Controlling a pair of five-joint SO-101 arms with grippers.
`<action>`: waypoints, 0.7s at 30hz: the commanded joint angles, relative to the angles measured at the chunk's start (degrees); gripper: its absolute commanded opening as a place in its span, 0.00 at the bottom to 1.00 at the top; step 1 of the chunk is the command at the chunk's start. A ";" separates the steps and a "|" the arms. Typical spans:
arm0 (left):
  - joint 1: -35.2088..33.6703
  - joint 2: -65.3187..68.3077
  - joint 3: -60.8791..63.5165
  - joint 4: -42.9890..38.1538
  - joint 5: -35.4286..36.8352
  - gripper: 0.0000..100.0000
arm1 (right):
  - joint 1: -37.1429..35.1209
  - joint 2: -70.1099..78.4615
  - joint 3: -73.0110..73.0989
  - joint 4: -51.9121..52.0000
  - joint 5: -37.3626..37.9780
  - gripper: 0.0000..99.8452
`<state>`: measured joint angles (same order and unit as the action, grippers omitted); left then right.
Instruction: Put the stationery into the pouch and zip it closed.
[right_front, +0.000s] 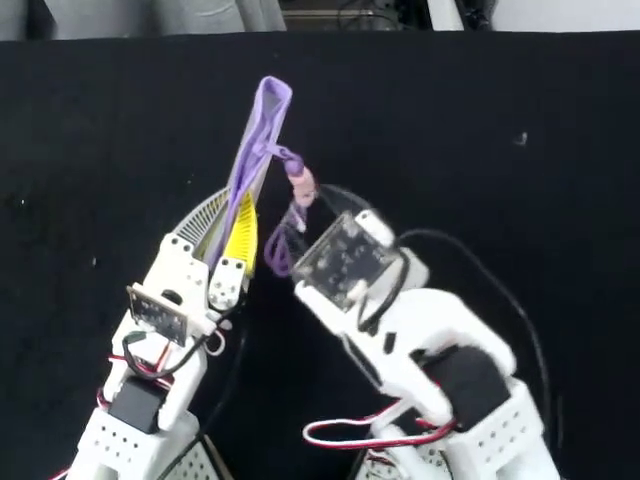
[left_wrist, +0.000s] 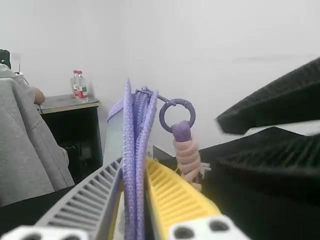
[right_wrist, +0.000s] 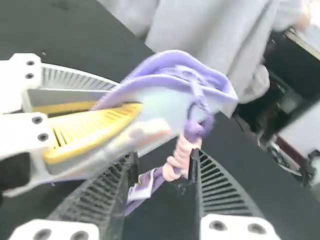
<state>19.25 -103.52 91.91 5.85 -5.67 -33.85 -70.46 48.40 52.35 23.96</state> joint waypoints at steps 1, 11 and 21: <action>0.57 -0.97 -2.07 -0.53 0.79 0.03 | -1.41 -2.68 6.29 -8.97 0.26 0.17; 0.22 -0.97 -1.71 -0.44 0.79 0.03 | 5.36 -8.57 22.29 -28.84 0.62 0.16; 0.22 -0.97 -1.71 -0.44 0.79 0.03 | 6.15 -7.87 29.32 -42.20 0.53 0.16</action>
<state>19.25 -103.52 91.91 5.85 -5.67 -28.84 -78.90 78.02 13.85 23.96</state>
